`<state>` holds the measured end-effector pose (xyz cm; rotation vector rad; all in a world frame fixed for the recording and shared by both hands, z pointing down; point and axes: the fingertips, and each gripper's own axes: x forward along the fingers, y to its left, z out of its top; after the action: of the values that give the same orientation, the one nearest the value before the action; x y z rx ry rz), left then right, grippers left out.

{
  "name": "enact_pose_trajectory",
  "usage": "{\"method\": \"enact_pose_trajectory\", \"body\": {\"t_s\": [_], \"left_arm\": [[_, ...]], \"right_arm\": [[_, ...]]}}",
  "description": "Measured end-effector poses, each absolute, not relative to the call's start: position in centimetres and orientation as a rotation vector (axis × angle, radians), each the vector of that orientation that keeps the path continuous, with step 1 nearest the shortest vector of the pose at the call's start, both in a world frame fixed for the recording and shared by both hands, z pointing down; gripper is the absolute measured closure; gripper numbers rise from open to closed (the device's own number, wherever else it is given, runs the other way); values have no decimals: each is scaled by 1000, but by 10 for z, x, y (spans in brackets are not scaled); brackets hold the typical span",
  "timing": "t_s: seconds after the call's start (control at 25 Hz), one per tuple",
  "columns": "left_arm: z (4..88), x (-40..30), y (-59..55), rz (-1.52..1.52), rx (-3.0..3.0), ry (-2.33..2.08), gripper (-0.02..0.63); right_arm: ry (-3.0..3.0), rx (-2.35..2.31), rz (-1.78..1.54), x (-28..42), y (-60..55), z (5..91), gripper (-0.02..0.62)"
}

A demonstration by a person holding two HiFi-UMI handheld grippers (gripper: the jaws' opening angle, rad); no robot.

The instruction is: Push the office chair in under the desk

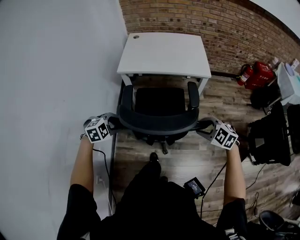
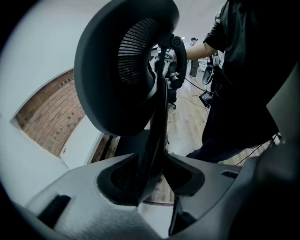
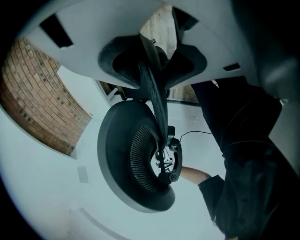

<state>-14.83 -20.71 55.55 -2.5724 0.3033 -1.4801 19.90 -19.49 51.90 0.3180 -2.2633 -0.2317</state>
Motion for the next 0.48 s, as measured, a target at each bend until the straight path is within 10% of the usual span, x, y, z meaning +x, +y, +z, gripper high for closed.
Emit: {"method": "enact_pose_trajectory", "body": {"t_s": [0.48], "left_arm": [[555, -150, -289, -1427, -2569, 305, 437]], "right_arm": [[-2252, 339, -219, 199, -273, 520, 426]]}}
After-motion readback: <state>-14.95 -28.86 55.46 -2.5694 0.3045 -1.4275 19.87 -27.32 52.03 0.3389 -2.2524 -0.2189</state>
